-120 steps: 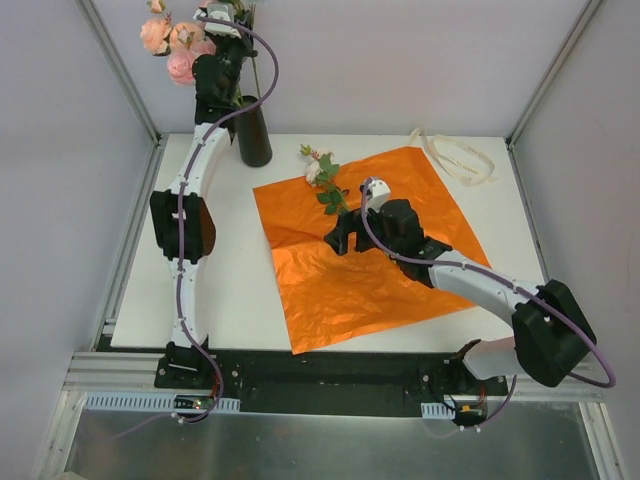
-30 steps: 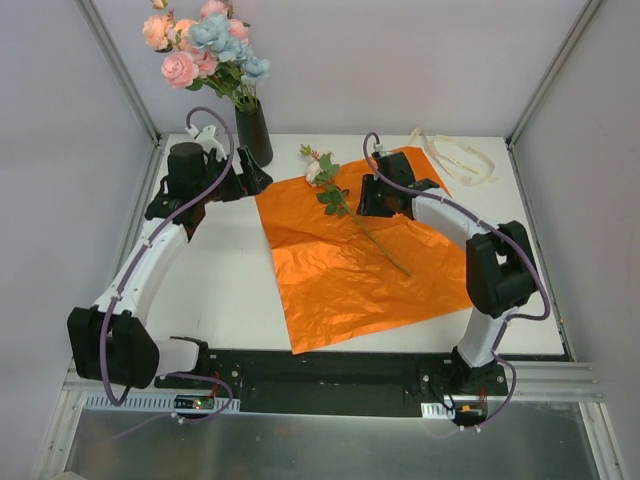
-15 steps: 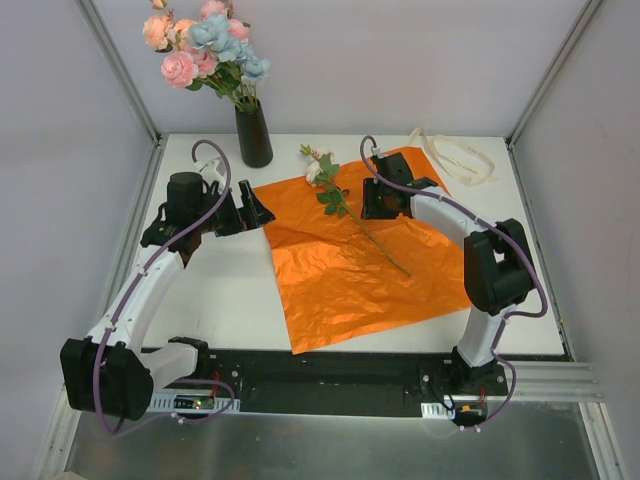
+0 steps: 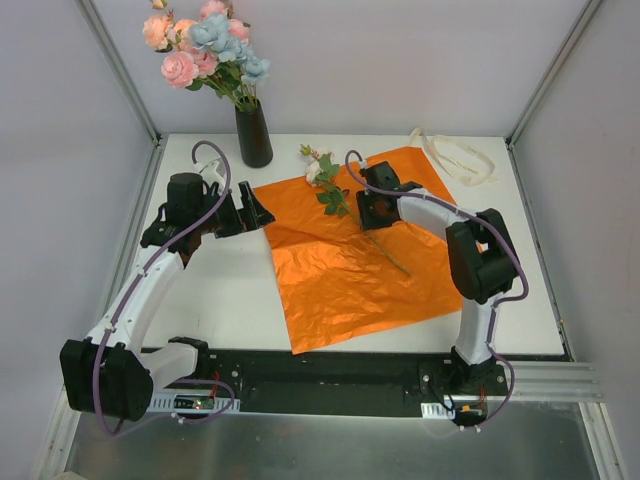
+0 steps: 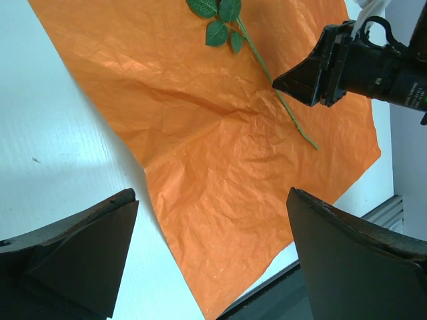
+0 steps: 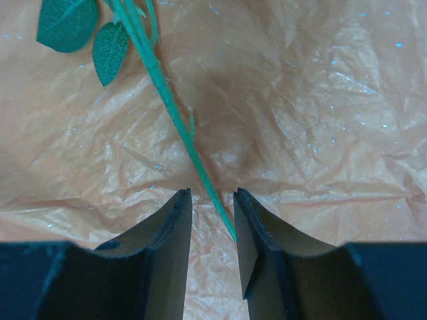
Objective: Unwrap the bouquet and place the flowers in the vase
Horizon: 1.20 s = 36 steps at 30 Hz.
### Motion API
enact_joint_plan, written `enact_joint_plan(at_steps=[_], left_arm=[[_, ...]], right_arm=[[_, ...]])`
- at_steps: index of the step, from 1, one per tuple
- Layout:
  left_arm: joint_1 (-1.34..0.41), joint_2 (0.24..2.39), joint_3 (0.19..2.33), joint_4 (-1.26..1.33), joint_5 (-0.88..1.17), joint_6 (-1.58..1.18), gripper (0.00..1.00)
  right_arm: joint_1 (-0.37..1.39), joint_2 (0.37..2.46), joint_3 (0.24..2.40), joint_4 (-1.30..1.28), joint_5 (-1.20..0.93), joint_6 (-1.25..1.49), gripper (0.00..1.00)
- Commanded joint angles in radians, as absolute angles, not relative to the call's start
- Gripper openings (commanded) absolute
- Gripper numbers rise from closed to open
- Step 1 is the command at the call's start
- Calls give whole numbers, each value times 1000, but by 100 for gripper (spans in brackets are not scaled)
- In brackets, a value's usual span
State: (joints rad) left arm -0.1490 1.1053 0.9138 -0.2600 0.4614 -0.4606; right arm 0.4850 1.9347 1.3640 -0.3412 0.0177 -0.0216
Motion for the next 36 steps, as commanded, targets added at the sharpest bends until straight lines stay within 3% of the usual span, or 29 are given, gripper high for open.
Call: enact_joint_plan(at_steps=[1,4,12,16,26,36], left_arm=[[-143,1098,925,-272,448,-462,99],[-144,1097,923,-273,440,-463,99],[-143,1121,943,-284,444,-495,99],[-143,1108,942,-284,408,-526,99],[-143,1175,1011,-270,500,-610,95],[-183,1380,1120,-56,656,-751,88]], right_arm=[[517,1979,1422,-379,83,-89,37],[540,1999,1414,-384,107,-120,35],[575,1997,1405,-350,150,-173,7],[578,1977,1405,-338,156,-193,0],[594,1833,1373,-273,138,-216,0],[650,1593,1257,-173,46,-40,0]])
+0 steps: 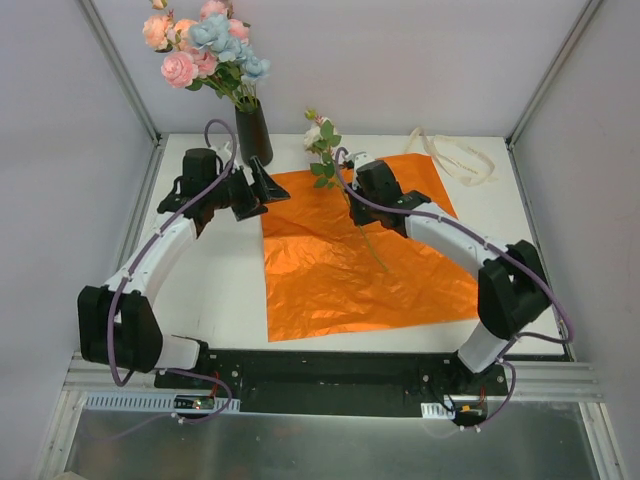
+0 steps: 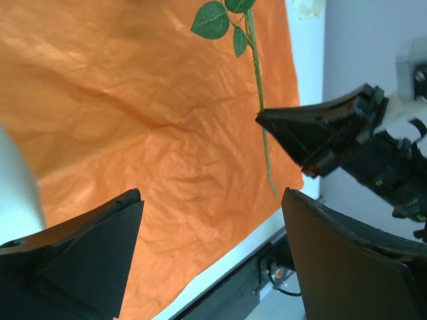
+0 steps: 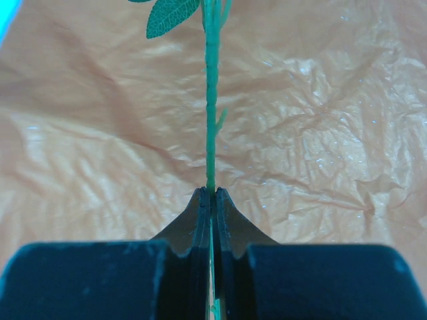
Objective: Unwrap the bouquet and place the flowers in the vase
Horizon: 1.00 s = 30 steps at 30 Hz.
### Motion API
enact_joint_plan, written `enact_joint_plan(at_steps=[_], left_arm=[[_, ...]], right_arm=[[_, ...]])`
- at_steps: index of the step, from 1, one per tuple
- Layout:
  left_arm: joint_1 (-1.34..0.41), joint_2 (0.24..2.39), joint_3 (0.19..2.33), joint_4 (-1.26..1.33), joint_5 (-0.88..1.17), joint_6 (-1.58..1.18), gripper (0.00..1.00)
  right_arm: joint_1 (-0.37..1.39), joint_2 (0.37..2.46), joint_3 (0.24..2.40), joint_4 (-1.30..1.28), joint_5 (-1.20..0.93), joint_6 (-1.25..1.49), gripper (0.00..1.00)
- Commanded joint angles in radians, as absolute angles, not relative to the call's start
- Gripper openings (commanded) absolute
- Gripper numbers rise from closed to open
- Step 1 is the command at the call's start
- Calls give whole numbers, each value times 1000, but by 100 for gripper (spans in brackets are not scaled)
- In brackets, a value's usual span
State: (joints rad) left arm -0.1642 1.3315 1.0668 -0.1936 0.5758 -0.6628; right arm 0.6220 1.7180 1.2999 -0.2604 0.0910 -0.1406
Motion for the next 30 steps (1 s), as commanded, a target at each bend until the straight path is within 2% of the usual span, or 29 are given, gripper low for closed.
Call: enact_joint_plan(at_steps=[1,11,16,21,22,27,28,29,30], left_arm=[[-189,1402,1123,-22,660,-773,88],[-278,1528,1032,468,673,-923,82],[-298,1563,1031,563,673,-948,79],[-304,1615,1046,568,687,-960,72],[-304,1629,1052,572,695,-969,67],[-307,1661,1069,594,732,-994,27],[-307,1655,1066,592,720,-983,22],[-307,1645,1063,585,706,-971,7],[-307,1635,1065,572,686,-954,0]], right_arm=[[663,1569,1244,-160,38,-25,0],[759,1390,1128,-69,11,101,0],[796,1378,1118,-89,14,91,0],[819,1368,1101,-81,11,106,0],[825,1368,1100,-80,11,106,0],[842,1371,1091,-74,18,106,0],[844,1373,1092,-75,28,112,0],[842,1373,1094,-77,40,120,0],[844,1371,1097,-78,58,126,5]])
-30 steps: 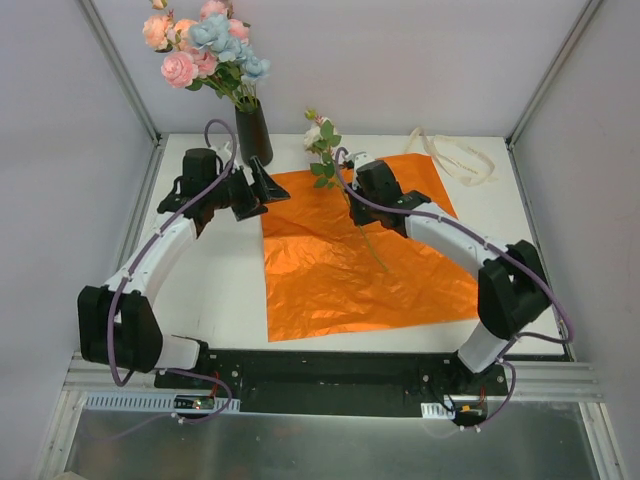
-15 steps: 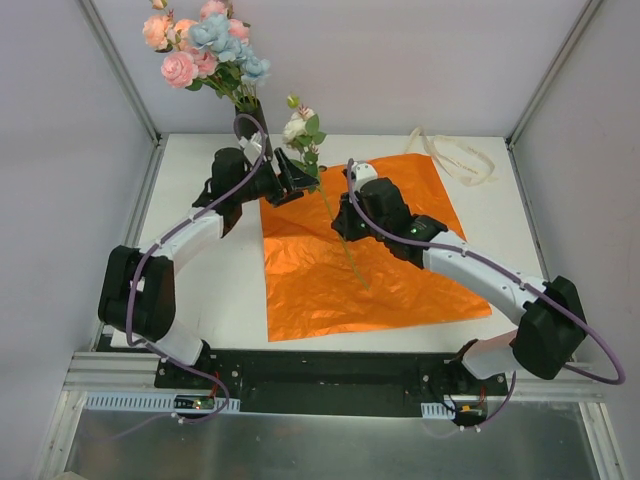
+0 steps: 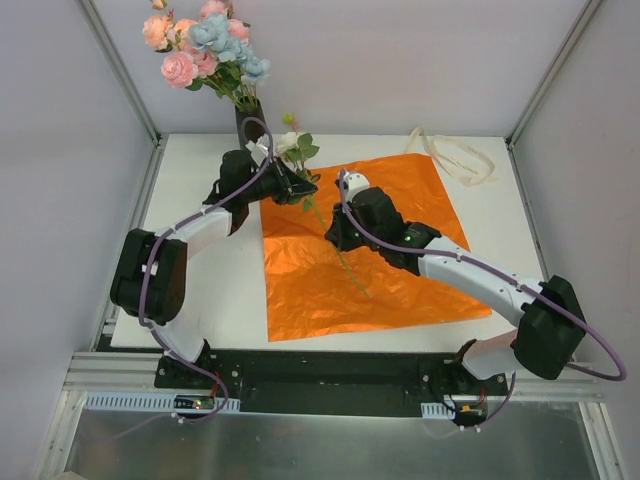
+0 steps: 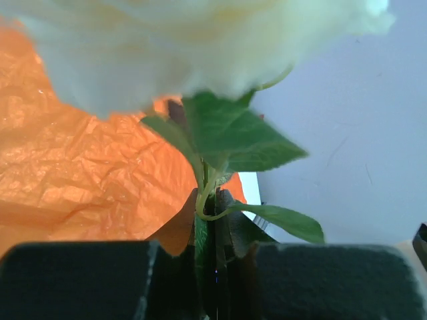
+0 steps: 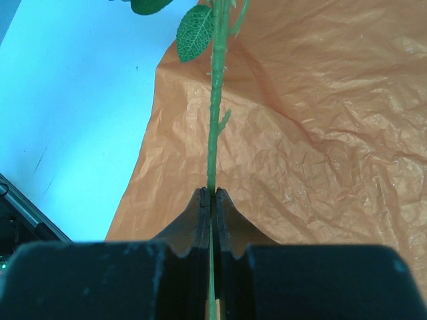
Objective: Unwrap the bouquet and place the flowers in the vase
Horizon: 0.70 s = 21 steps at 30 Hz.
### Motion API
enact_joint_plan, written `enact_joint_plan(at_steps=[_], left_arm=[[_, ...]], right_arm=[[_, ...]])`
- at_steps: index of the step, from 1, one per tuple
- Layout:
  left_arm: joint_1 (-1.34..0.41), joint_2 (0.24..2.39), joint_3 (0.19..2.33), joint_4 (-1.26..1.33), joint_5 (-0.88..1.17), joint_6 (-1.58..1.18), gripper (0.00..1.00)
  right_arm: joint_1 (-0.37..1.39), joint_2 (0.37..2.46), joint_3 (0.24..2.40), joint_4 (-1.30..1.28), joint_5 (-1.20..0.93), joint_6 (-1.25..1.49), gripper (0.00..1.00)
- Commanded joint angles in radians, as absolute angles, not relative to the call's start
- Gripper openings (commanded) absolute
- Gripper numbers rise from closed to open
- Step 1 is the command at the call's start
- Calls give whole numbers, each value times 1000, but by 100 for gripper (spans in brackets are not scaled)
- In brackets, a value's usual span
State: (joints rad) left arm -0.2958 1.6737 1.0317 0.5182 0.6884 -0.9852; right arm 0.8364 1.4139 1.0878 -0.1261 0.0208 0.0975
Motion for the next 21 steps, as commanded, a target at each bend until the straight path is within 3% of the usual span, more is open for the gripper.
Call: enact_joint_plan(at_steps=[1,4,9,14,21], left_arm=[[-307,1628,1074,555,666,-933,0],[-307,1611,1118,508,629,-862,0],[-307,1577,1227,404,529,-669,0],[-301,1560,1339,383,431,-418,0],[-285,1594,1518,371,258,-106,0]], right_arm=[[842,1370,1097,-80,73,132,12],[842,1350,1091,-74,112,144,32],[842,1290,1065,-37,167,161,74],[844,1241,1045,-34,218,152,99],[844,1186,997,-22,256,143,99]])
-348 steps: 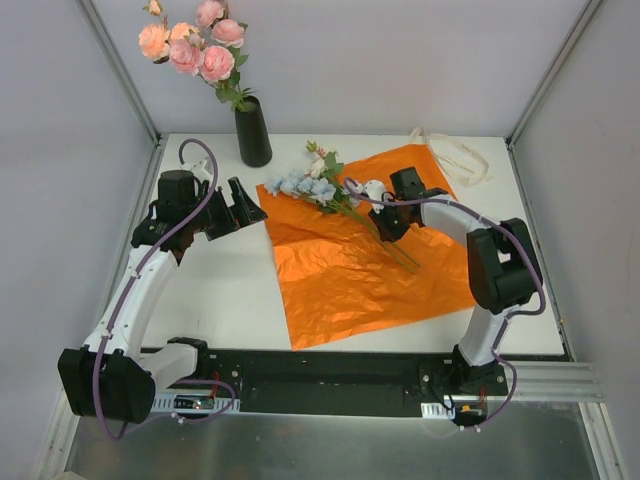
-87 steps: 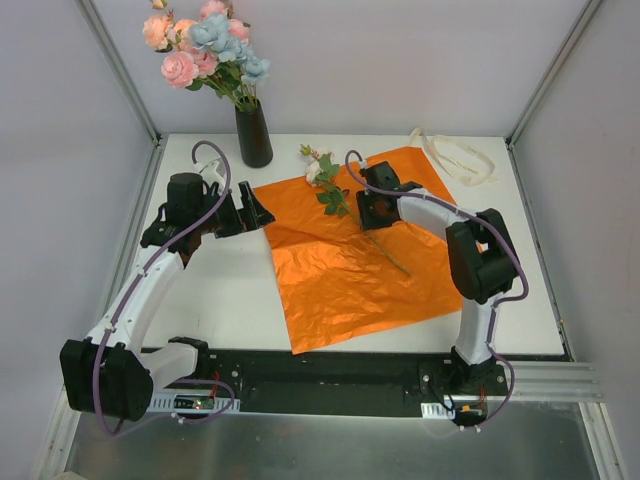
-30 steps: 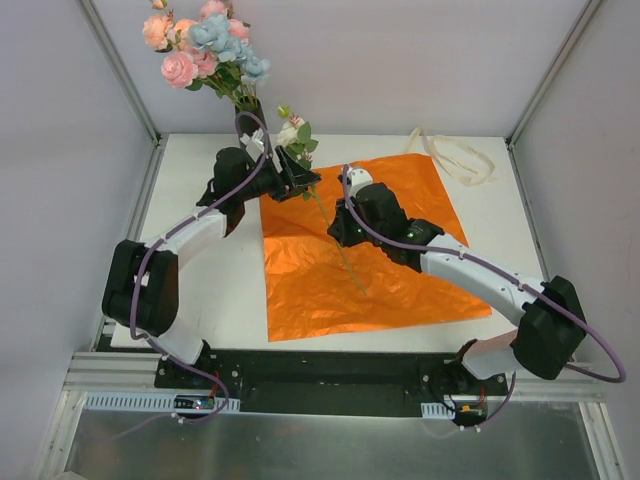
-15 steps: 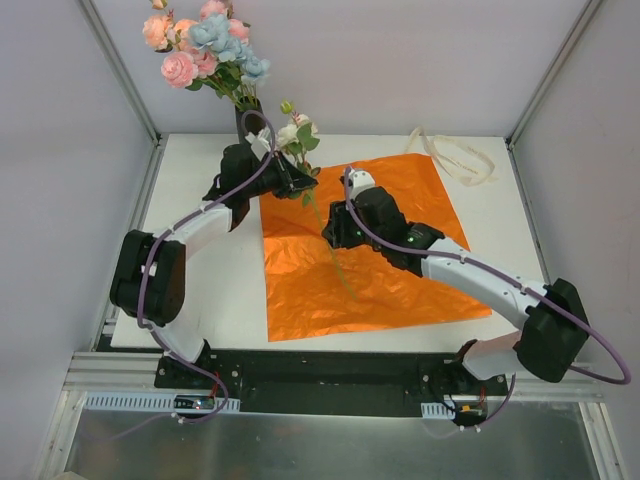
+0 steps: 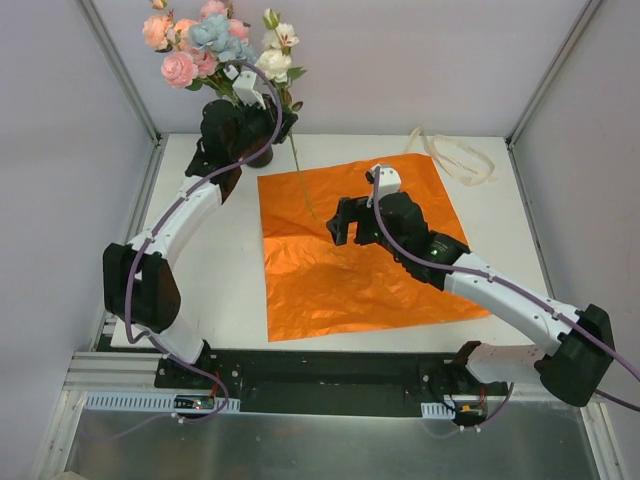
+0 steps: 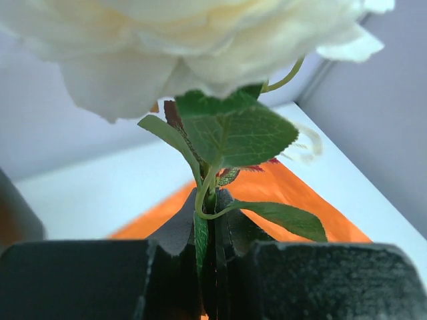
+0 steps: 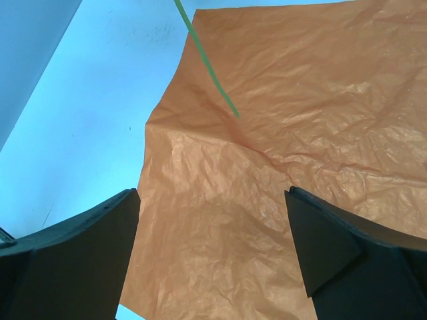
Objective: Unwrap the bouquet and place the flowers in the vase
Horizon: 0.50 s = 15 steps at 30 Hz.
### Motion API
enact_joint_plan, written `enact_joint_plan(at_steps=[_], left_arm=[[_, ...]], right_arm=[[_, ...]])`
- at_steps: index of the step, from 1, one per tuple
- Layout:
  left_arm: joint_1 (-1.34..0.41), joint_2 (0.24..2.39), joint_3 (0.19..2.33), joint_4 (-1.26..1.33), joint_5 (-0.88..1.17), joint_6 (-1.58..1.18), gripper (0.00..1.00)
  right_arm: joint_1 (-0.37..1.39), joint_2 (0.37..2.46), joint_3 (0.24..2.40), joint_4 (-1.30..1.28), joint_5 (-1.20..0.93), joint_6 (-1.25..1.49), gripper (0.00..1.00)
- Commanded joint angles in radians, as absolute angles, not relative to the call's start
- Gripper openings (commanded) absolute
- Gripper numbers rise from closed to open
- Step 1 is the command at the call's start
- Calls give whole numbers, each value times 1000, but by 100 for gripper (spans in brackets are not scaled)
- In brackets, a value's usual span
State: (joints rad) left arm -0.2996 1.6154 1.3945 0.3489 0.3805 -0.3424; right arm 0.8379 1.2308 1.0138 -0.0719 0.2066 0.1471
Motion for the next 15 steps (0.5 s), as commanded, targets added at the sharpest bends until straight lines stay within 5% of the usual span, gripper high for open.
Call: enact_joint_plan(at_steps=[1,15], left_arm=[[-279,1604,1555,365,252,-88,0],[-230,1833,2078,321,106,186,0]], right_arm=[[844,1181,996,-21,259,137,99],[839,1158,1035,-15,290,28,99]])
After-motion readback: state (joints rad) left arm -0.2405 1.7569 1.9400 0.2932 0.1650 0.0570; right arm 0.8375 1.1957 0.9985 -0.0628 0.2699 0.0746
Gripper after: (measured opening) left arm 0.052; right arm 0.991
